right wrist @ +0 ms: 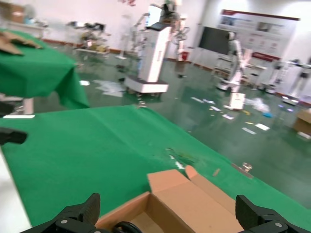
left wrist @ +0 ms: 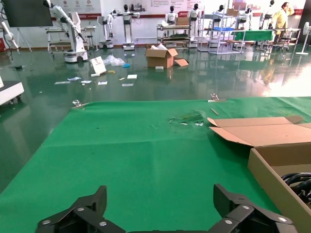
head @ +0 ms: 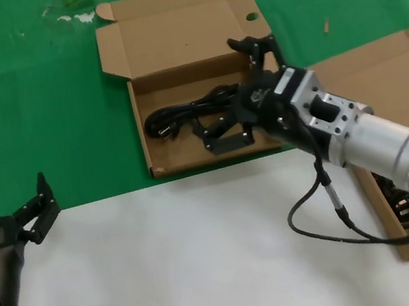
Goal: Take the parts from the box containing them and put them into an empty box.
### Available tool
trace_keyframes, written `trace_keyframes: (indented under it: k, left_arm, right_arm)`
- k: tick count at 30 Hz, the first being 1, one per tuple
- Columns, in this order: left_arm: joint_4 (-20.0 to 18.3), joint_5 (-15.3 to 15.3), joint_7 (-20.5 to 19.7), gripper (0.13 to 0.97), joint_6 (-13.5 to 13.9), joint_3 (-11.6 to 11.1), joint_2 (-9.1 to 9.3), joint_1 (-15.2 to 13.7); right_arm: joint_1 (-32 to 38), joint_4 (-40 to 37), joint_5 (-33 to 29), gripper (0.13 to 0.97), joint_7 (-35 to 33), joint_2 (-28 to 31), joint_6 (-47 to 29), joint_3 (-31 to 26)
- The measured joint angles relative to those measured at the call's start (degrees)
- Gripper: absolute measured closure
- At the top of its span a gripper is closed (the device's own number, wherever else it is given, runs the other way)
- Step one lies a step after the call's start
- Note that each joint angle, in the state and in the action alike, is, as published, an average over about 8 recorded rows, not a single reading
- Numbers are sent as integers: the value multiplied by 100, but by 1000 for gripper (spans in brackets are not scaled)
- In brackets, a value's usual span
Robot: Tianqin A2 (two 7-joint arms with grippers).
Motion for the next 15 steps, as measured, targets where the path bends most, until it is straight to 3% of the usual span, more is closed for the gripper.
trace_keyframes:
  k: [7,15]
  left_arm:
    - [0,0,0,286,0,0,0,0]
    - [0,-1,-1,189,0,0,0,0]
  right_arm:
    - [-452,93,413,129,-160,-79,508,267]
    - [-960,199,876,129,-339,-167,1078,568]
